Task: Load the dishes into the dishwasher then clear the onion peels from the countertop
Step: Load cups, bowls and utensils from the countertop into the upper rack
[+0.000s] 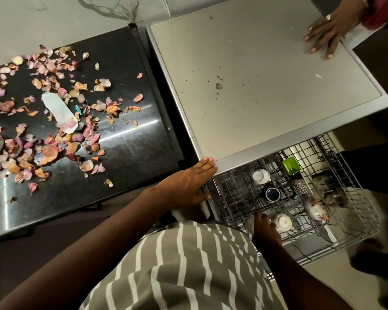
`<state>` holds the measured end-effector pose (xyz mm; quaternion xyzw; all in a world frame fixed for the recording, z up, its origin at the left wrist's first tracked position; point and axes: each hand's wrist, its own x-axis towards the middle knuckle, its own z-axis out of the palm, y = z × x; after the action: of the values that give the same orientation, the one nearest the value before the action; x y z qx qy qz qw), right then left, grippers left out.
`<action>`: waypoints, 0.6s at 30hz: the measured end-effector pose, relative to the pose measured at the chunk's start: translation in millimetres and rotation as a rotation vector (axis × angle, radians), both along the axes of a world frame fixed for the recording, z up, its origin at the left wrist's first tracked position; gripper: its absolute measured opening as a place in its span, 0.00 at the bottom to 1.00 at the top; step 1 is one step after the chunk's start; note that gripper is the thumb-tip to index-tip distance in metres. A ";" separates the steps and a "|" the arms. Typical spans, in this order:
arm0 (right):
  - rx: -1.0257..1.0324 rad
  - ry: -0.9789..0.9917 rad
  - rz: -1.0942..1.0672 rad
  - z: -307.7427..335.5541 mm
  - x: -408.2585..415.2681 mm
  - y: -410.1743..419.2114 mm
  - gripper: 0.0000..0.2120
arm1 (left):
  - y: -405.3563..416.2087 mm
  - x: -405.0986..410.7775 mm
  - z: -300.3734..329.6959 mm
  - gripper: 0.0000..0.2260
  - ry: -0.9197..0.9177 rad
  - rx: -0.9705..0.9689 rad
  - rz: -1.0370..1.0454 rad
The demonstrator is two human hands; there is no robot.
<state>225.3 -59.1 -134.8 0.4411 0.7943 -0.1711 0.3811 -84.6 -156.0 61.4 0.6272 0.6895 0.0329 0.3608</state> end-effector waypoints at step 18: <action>0.138 0.071 0.040 24.0 -37.0 12.8 0.46 | 0.1 -6.6 -5.8 0.42 0.034 -0.020 -0.102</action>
<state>188.3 -46.3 -110.8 0.4442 0.8258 -0.1236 0.3247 -91.1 -155.9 55.6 0.6585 0.6628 -0.0029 0.3565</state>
